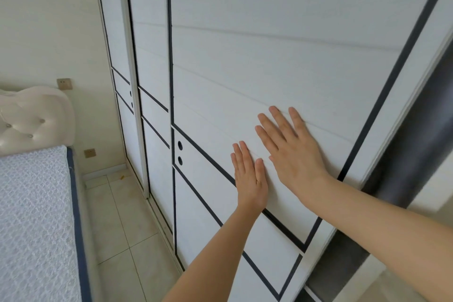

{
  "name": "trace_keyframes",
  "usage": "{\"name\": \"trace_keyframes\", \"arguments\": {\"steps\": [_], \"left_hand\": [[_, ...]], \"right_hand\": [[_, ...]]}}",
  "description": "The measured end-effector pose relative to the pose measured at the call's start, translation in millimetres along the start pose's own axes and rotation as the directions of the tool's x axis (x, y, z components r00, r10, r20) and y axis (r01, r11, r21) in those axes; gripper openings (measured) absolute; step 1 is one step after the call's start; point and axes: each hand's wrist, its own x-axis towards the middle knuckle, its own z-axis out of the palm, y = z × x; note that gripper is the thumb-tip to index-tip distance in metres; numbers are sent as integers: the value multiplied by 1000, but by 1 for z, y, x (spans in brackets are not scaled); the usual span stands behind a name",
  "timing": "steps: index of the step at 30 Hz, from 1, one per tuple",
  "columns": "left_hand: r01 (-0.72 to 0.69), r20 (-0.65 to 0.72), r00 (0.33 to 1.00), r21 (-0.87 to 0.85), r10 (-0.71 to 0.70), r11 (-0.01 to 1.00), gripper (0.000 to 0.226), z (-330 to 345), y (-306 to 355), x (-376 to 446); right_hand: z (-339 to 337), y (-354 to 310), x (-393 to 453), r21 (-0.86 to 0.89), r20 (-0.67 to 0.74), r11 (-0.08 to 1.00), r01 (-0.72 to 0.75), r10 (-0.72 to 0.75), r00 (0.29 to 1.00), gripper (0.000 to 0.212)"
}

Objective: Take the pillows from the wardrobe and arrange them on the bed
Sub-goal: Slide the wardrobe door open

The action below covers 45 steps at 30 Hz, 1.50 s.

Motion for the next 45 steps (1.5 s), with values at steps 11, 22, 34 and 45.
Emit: {"name": "trace_keyframes", "arguments": {"steps": [11,22,34,45], "left_hand": [[134,11,991,27,-135,991,57,-28,-33,56],[158,-29,987,4,-158,987,58,-63,-86,129],[128,-84,988,-56,-133,990,54,-101,-149,219],[92,-174,979,-105,-109,990,52,-128,-206,291]], "right_hand": [[-4,-27,69,-17,-6,1000,10,-10,1000,72],[-4,-65,162,-20,-43,999,36,-36,998,74],[-11,-112,274,-24,-56,996,90,-91,994,75],[-6,-135,347,-80,-44,987,139,-142,989,73]]}}
